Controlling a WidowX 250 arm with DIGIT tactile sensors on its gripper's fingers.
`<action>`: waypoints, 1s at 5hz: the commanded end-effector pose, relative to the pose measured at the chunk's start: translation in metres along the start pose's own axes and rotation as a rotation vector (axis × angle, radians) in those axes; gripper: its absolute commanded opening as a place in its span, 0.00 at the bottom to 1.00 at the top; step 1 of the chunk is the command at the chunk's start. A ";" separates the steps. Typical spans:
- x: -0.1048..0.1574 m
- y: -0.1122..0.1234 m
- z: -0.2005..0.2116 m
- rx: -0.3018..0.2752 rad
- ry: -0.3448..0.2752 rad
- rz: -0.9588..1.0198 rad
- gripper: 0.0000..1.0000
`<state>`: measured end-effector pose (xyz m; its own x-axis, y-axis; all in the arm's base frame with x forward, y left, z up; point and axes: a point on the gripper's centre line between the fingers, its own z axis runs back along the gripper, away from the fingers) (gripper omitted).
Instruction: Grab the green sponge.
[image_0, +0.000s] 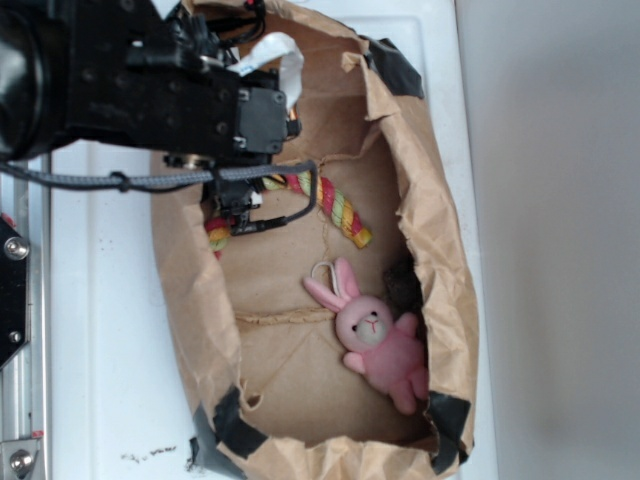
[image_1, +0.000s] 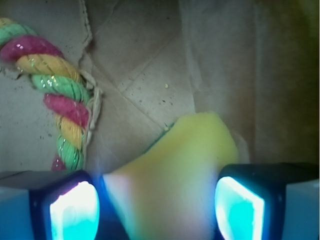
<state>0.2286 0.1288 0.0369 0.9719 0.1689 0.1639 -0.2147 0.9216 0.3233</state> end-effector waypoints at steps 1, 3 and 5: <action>0.003 -0.003 -0.011 0.022 -0.003 0.011 1.00; 0.001 0.000 -0.010 0.014 -0.013 0.034 0.00; -0.002 0.000 -0.009 0.019 -0.023 0.030 0.00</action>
<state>0.2304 0.1233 0.0273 0.9657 0.1763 0.1908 -0.2315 0.9173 0.3240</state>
